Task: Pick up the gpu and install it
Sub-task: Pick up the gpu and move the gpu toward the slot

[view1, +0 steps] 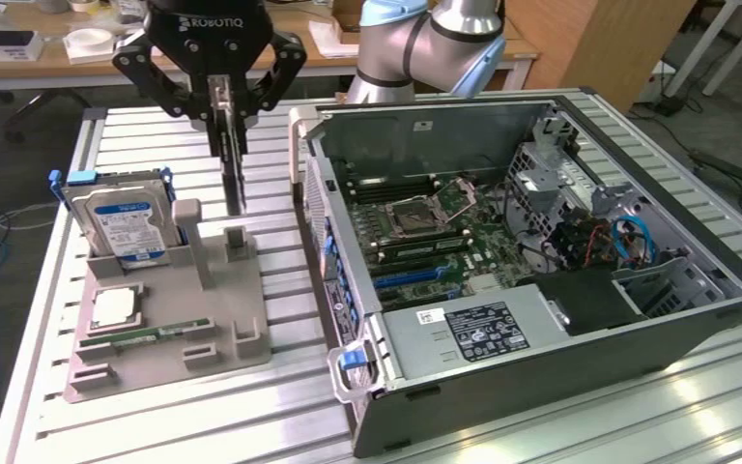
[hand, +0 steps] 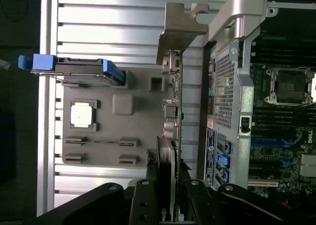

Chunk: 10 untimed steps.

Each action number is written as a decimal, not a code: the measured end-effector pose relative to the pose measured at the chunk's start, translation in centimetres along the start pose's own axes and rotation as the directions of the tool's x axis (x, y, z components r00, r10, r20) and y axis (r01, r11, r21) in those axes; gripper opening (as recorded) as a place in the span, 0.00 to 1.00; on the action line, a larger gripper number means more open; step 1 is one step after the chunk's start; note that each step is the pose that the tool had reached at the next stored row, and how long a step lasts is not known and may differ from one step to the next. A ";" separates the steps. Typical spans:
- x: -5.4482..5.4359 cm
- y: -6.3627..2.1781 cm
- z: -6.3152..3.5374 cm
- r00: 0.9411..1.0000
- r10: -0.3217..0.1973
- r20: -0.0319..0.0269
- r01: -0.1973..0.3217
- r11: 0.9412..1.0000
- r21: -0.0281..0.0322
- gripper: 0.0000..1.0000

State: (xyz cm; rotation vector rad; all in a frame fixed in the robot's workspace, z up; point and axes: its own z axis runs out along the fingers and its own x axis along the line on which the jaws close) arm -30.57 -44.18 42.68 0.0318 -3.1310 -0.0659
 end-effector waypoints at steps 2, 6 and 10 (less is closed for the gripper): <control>-0.1 0.00 0.00 1.000 0.000 0.000 0.000 1.000 -0.001 0.26; -0.5 -0.01 0.00 1.000 0.000 0.000 0.000 1.000 -0.001 0.26; -0.9 -0.02 0.00 1.000 0.000 0.000 0.000 1.000 -0.002 0.26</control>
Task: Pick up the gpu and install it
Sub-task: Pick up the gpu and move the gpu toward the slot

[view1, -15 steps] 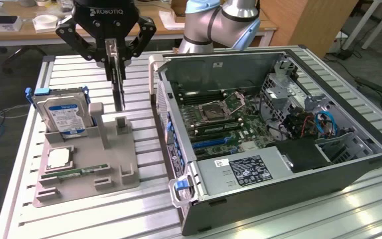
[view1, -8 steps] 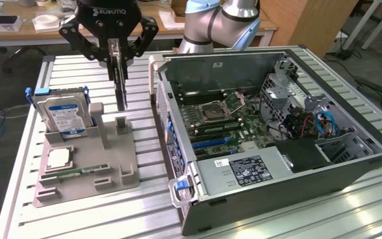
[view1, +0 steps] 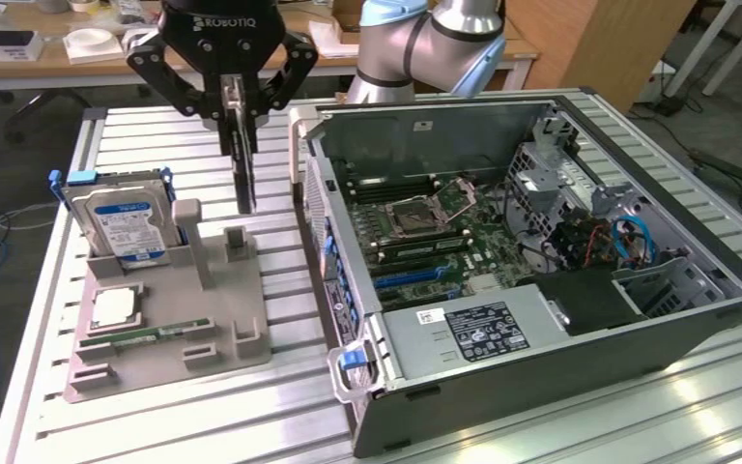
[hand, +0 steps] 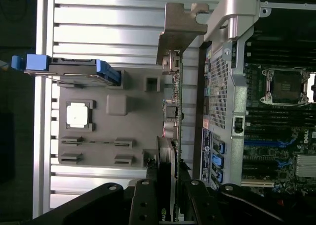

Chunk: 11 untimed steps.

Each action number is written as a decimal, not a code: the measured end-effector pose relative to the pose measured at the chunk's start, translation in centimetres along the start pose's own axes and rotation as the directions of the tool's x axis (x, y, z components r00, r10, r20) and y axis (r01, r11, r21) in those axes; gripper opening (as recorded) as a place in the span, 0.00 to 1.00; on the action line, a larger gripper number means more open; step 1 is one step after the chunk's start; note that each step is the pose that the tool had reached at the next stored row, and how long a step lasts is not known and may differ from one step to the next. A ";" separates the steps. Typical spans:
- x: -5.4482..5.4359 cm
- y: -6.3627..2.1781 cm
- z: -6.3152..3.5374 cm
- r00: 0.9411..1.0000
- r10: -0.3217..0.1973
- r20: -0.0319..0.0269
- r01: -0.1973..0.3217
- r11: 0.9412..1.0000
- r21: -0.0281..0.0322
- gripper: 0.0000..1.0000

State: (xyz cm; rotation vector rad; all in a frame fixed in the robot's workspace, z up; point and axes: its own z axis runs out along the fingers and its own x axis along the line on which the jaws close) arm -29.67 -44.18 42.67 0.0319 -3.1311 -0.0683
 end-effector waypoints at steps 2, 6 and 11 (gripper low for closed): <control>-0.2 0.00 -0.01 1.000 0.000 0.000 0.000 1.000 0.000 0.26; -0.6 -0.01 -0.01 1.000 0.000 0.000 0.000 1.000 0.000 0.26; -1.1 -0.02 -0.01 1.000 0.000 0.000 0.000 1.000 0.000 0.26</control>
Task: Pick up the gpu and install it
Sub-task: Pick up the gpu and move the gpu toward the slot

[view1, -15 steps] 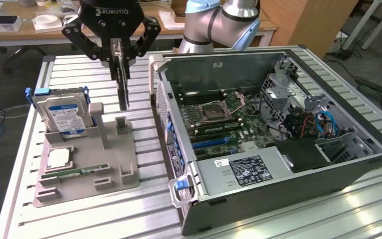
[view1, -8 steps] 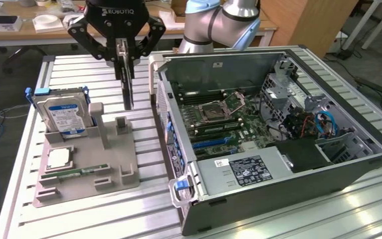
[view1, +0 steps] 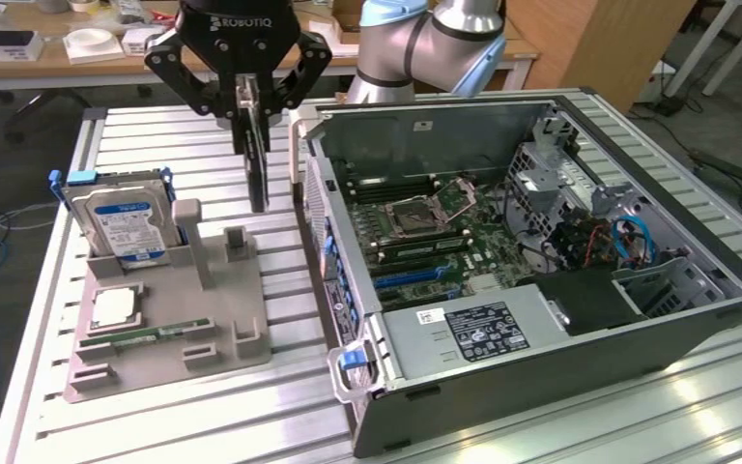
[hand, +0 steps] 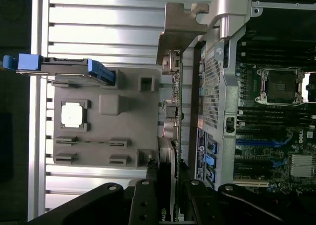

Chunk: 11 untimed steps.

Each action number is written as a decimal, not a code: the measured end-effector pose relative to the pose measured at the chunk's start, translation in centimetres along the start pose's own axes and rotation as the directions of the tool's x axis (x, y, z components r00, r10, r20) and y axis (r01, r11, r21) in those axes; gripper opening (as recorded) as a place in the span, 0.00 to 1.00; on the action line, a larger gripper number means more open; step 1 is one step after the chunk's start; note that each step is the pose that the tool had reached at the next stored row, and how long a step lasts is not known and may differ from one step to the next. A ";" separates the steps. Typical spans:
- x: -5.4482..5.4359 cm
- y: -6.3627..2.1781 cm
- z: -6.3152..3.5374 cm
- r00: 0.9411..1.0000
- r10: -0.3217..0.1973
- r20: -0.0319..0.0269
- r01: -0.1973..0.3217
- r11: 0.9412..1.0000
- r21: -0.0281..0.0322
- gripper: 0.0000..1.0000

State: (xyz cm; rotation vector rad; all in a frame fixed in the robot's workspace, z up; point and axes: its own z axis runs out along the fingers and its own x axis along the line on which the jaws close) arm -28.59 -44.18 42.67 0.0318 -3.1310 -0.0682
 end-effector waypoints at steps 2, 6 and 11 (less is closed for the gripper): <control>-0.2 0.00 -0.01 1.000 0.000 0.000 0.000 1.000 0.000 0.26; -0.6 -0.01 -0.01 1.000 0.000 0.000 0.000 1.000 0.000 0.26; -1.0 -0.02 -0.01 1.000 0.000 0.000 0.000 1.000 0.000 0.26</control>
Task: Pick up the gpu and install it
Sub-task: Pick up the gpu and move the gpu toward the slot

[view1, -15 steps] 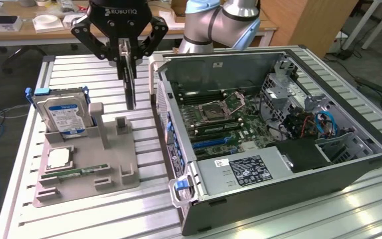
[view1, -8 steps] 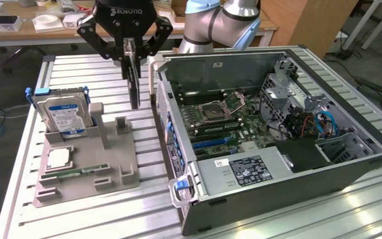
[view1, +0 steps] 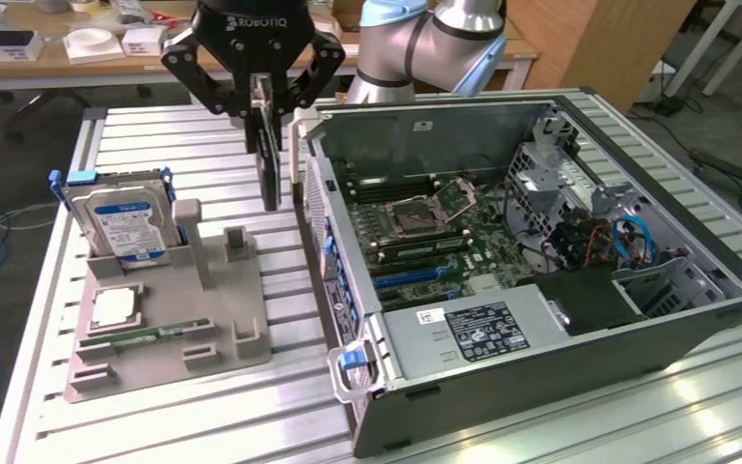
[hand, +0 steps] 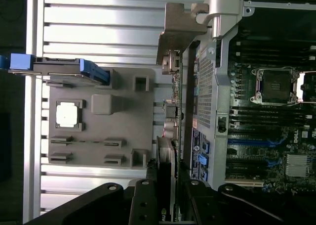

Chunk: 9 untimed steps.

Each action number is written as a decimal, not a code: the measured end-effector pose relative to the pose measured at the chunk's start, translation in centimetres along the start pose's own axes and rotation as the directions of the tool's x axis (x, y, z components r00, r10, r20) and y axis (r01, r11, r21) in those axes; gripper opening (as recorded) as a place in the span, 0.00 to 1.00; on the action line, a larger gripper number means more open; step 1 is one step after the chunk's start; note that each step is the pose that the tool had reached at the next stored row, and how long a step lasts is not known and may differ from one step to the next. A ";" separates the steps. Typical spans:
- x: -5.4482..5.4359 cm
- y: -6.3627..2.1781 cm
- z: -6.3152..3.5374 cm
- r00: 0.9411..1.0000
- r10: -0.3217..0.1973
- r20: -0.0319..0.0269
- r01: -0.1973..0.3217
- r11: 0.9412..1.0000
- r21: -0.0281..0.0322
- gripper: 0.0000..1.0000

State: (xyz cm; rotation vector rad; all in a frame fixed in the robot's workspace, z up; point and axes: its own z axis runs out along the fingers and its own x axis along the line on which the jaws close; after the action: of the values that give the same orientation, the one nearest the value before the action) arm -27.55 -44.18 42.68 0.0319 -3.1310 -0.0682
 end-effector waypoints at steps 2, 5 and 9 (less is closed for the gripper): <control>-0.2 0.00 0.00 1.000 0.000 0.000 0.000 1.000 0.000 0.26; -0.5 -0.01 0.00 1.000 0.000 0.000 0.000 1.000 0.000 0.26; -0.9 -0.02 -0.01 1.000 0.000 0.000 0.000 1.000 0.000 0.26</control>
State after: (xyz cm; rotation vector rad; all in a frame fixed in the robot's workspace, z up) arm -26.70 -44.18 42.68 0.0319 -3.1310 -0.0682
